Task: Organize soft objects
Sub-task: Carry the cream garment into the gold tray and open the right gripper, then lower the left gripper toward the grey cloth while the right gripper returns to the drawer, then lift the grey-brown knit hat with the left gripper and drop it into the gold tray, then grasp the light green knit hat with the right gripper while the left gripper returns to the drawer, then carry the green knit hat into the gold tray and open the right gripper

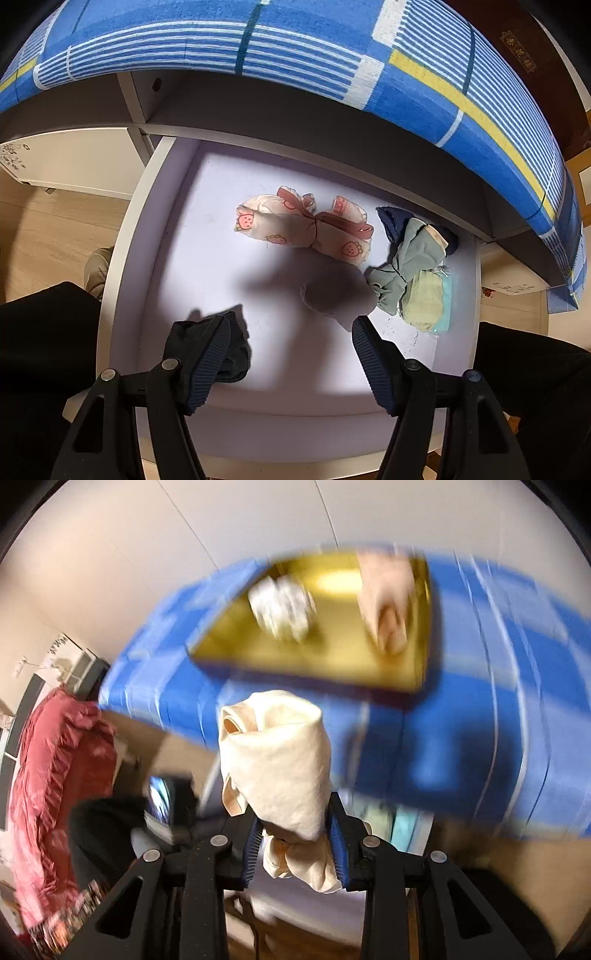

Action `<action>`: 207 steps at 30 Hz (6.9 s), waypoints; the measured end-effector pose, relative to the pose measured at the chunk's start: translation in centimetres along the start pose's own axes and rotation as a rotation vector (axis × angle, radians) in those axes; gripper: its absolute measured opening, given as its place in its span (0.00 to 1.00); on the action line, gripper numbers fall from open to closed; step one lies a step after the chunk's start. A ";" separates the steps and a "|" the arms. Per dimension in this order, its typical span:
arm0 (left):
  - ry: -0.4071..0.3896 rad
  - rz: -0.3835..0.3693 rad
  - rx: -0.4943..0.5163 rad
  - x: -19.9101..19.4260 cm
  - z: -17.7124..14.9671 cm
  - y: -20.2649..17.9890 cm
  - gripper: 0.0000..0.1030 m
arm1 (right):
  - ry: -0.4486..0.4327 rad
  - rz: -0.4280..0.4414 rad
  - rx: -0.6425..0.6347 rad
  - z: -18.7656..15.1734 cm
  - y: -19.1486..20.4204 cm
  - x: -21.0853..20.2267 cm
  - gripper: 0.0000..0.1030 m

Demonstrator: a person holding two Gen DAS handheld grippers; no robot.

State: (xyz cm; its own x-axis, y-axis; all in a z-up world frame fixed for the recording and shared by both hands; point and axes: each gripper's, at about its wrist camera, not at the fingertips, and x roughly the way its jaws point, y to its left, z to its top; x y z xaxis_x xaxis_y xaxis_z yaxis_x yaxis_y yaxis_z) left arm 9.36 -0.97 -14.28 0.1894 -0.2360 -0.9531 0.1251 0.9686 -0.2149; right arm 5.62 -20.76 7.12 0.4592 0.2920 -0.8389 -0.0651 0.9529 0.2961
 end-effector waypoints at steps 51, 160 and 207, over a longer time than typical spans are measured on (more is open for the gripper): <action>0.108 0.028 0.049 5.0 -0.7 -2.1 0.67 | 0.116 -0.175 0.060 -9.0 -6.6 11.8 0.76; -0.441 -0.039 0.291 -18.4 13.3 -9.4 0.70 | 0.414 -0.153 0.192 -12.7 -9.0 19.1 0.78; -0.071 0.098 0.127 -3.1 0.1 -1.4 0.70 | 0.589 -0.311 -0.087 -13.7 -9.2 31.5 0.48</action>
State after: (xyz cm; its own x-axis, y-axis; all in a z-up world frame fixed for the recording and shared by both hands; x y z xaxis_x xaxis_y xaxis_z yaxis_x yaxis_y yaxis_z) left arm 8.72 -1.58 -11.03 0.2749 -0.1504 -0.9496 0.2237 0.9706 -0.0889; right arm 8.55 -19.23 -28.26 -0.0900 -0.0253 -0.9956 -0.0907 0.9957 -0.0171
